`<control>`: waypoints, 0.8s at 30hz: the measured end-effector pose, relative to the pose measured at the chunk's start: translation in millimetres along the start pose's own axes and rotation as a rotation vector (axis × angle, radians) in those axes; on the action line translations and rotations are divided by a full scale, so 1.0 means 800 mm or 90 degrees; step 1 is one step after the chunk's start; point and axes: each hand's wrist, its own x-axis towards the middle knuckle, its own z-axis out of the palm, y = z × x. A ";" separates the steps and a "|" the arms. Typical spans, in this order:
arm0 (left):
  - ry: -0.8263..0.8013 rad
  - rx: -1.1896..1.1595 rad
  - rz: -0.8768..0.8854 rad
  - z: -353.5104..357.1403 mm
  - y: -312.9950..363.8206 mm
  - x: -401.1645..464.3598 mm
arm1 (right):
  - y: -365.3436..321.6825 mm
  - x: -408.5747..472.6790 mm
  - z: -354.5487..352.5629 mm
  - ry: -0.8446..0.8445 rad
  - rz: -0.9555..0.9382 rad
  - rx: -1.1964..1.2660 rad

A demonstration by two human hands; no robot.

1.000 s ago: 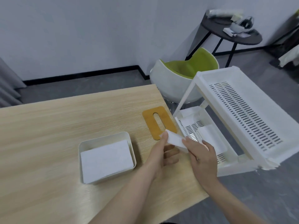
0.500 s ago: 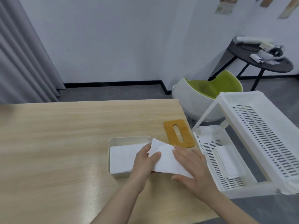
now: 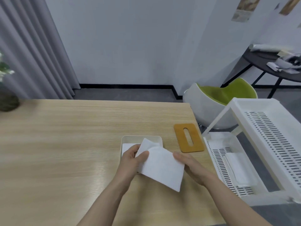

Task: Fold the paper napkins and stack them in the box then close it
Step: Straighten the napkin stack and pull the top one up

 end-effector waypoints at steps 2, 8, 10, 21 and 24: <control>0.075 -0.008 0.001 -0.001 -0.005 0.002 | 0.008 0.003 0.004 0.012 -0.007 0.085; 0.176 0.043 0.063 0.004 -0.010 0.000 | 0.027 0.008 0.027 0.053 0.041 0.230; 0.195 0.072 0.077 0.004 -0.012 0.000 | 0.028 0.012 0.031 0.088 0.041 0.214; 0.252 0.167 0.053 -0.039 -0.025 0.045 | -0.006 0.049 0.045 0.221 -0.007 0.069; 0.275 0.282 0.046 -0.048 -0.025 0.062 | -0.012 0.061 0.053 0.255 -0.026 -0.014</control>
